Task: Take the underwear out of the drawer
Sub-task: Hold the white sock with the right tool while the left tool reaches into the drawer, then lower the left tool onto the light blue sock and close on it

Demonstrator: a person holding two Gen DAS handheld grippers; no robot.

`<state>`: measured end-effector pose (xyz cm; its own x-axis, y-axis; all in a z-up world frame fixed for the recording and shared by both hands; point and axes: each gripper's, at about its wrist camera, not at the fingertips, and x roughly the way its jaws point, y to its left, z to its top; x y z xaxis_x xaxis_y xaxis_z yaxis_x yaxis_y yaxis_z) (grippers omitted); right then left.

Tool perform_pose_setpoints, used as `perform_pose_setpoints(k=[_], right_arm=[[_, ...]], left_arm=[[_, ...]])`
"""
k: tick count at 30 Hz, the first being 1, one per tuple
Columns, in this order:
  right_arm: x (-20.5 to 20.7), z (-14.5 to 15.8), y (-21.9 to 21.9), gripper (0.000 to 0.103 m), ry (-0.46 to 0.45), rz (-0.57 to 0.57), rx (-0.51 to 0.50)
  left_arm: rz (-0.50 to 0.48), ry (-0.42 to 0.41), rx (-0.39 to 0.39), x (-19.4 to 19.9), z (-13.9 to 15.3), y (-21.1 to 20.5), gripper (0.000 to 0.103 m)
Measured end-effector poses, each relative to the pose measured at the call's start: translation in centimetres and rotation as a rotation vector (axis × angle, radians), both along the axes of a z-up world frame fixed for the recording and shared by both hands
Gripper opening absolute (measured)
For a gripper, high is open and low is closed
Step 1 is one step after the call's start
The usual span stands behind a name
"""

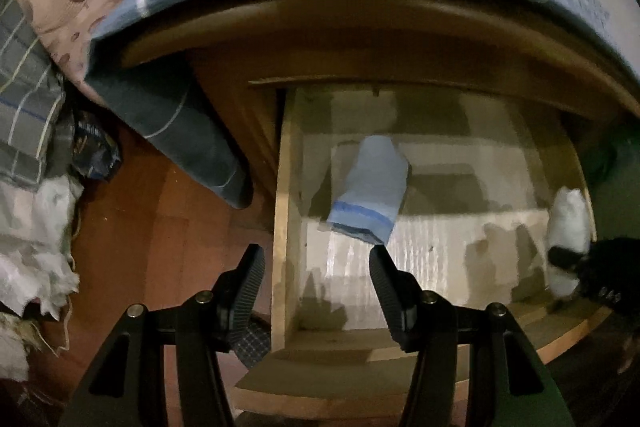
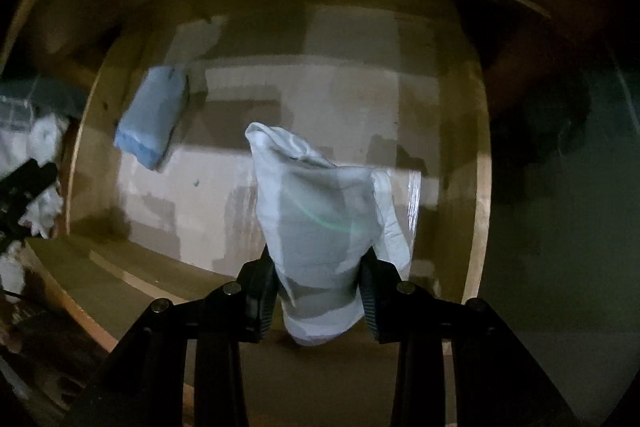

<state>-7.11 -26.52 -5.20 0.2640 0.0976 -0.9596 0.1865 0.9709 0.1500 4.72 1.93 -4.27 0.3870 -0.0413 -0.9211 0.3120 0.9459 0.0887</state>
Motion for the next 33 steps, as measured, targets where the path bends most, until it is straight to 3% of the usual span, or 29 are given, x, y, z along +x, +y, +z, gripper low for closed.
perform_pose_setpoints(k=[8, 12, 16, 28, 30, 33], right_arm=[[0.3, -1.8, -0.9, 0.033, -0.031, -0.061, 0.072], [0.2, -1.9, -1.3, 0.033, -0.029, -0.082, 0.102], [0.7, -2.4, -1.1, 0.033, -0.029, -0.082, 0.115], [0.5, -3.0, -1.7, 0.033, -0.021, -0.103, 0.153], [0.5, -3.0, -1.6, 0.033, -0.021, -0.102, 0.156], [0.6, -3.0, -1.4, 0.033, -0.019, -0.093, 0.153]], left_arm=[[-0.103, 0.031, 0.046, -0.2, -1.3, -2.1, 0.056], [-0.192, 0.018, 0.068, 0.4, -1.6, -3.4, 0.056], [-0.280, 0.062, 0.079, 1.1, -3.1, -5.2, 0.056], [-0.438, 0.131, 0.222, 2.1, -7.3, -7.9, 0.056], [-0.478, 0.150, 0.217, 1.9, -7.6, -8.1, 0.056], [-0.524, 0.131, 0.253, 1.8, -7.8, -8.4, 0.057]])
